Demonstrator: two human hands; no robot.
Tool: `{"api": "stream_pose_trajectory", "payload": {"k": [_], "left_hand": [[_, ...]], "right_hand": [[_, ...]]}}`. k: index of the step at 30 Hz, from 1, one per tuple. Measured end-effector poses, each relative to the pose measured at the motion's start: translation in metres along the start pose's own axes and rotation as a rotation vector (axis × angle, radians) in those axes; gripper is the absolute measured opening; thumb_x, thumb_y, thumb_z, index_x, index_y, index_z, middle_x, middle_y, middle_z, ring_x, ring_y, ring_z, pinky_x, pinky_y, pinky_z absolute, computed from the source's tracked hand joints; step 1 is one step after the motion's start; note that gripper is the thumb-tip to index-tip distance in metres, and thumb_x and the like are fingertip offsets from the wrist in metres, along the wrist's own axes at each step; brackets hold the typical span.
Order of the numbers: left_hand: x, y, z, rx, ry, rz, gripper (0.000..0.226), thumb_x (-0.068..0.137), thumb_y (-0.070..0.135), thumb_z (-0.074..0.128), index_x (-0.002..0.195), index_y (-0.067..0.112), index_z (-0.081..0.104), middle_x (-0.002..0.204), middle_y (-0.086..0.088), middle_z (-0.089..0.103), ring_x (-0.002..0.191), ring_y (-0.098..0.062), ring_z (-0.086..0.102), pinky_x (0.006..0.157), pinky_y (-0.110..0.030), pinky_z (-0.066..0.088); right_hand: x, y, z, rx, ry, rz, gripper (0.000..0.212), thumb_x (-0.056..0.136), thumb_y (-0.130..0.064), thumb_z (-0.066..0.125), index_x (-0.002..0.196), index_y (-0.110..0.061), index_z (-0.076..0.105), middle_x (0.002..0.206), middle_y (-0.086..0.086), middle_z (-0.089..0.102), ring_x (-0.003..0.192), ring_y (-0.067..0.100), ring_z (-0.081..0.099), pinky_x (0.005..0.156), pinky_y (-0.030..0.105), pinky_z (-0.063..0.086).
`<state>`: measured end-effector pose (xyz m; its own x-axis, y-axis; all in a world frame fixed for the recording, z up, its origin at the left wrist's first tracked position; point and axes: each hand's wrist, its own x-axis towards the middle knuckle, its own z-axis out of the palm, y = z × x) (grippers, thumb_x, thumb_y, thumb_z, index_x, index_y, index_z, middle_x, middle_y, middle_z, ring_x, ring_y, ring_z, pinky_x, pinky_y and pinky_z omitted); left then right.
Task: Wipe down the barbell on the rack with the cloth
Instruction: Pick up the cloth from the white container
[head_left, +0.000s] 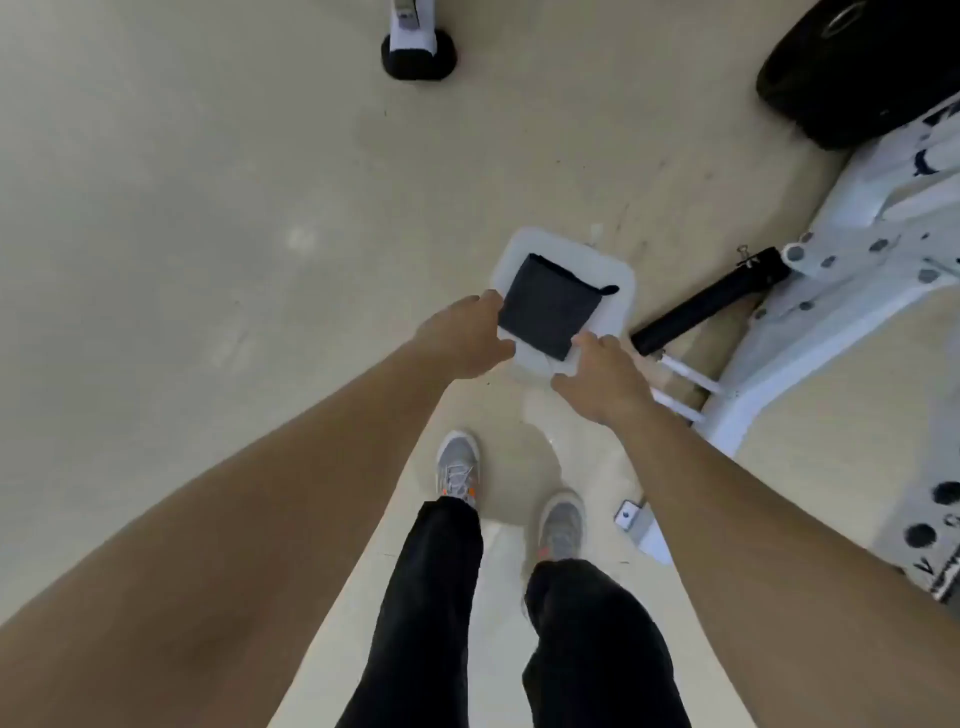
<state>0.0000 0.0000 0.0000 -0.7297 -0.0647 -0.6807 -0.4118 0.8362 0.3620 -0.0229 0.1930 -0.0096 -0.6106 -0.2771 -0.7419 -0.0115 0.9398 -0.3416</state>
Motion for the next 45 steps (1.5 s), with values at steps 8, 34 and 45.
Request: {"api": "stream_pose_trajectory", "payload": {"k": [8,34,45], "left_hand": [[0.193,-0.014,0.088,0.163,0.187,0.161,0.065,0.088,0.016,0.056,0.148,0.028,0.036,0.16,-0.001,0.02,0.138,-0.036,0.027,0.088,-0.042,0.049],[-0.015,0.046,-0.072,-0.027,0.465,0.526,0.008,0.09,0.02,0.057,0.093,0.019,0.064,0.106,0.006,0.062,0.101,-0.024,0.051,0.06,-0.036,0.051],[-0.185,0.14,-0.234,-0.118,0.274,0.598,0.012,0.097,0.021,0.049,0.108,0.016,0.052,0.092,0.002,0.059,0.089,-0.019,0.053,0.078,-0.039,0.046]], "right_hand": [[0.166,0.049,0.051,-0.055,0.232,0.039,0.068,0.091,-0.024,0.059,0.152,-0.02,0.03,0.159,0.005,0.016,0.13,0.033,0.035,0.096,0.044,0.045],[-0.017,-0.054,-0.054,0.293,0.286,0.056,0.066,0.089,-0.032,0.066,0.149,-0.032,0.036,0.155,0.004,0.021,0.138,0.032,0.021,0.097,0.034,0.033],[-0.212,-0.122,-0.188,0.359,0.492,-0.184,0.018,0.086,-0.028,0.067,0.083,-0.025,0.05,0.087,-0.007,0.053,0.085,0.023,0.054,0.069,0.032,0.041]]}}
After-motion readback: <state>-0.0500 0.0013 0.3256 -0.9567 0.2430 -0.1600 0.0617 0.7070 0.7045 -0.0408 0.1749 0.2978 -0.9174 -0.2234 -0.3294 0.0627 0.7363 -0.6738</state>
